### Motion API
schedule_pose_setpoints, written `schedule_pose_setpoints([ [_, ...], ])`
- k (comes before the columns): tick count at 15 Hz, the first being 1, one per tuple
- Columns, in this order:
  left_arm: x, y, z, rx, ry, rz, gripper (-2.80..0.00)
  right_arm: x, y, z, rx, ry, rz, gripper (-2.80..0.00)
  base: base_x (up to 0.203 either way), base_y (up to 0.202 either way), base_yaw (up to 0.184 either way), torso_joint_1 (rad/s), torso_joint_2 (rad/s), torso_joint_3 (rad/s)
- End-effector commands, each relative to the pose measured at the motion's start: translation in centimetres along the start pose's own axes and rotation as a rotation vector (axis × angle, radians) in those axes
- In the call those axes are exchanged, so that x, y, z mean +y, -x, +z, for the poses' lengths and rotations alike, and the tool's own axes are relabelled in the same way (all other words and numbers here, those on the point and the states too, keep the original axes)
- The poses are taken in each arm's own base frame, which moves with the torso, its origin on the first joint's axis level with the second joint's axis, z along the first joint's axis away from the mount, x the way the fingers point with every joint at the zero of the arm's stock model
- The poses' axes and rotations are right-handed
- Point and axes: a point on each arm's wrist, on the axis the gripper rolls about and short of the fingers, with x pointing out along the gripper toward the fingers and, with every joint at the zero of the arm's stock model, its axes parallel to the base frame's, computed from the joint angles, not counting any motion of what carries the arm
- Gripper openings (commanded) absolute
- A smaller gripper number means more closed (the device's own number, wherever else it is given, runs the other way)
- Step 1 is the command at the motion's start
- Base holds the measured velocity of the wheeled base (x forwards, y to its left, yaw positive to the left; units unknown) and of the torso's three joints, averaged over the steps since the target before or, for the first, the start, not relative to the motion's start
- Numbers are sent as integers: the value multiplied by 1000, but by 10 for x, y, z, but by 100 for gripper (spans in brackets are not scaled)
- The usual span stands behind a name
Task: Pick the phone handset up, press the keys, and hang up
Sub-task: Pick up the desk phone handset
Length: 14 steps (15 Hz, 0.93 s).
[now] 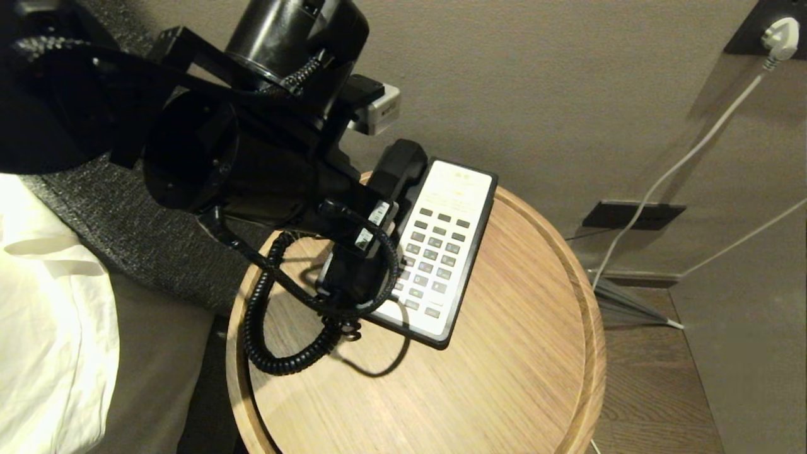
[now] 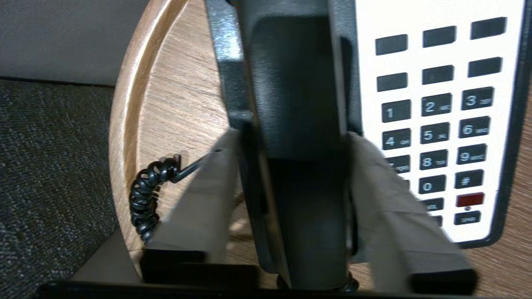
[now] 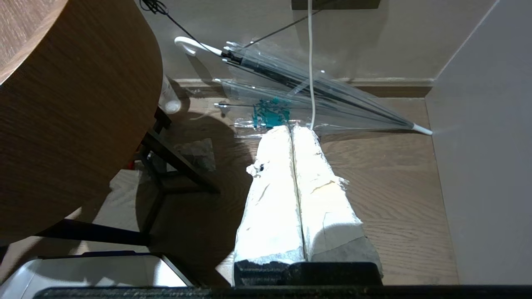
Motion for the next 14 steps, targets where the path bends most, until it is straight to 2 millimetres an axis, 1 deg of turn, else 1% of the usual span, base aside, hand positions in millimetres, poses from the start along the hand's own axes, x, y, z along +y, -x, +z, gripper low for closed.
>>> schedule_pose_setpoints([
  [1,0,0,0,2,-1,2,-280,0,0,0,2,0,0,-280,0,0,0,0,0,0],
  [5,-2,4,1,-9,-1,-2,-280,0,0,0,2,0,0,-280,0,0,0,0,0,0],
  [8,0,11,4,-34,7,8,-280,0,0,0,2,0,0,-280,0,0,0,0,0,0],
  [9,2,16,6,-49,18,11,-280,0,0,0,2,0,0,-280,0,0,0,0,0,0],
  [11,9,33,7,-80,49,12,-280,0,0,0,2,0,-1,-280,0,0,0,0,0,0],
  [14,21,61,-2,-108,137,12,-280,0,0,0,2,0,0,-280,0,0,0,0,0,0],
])
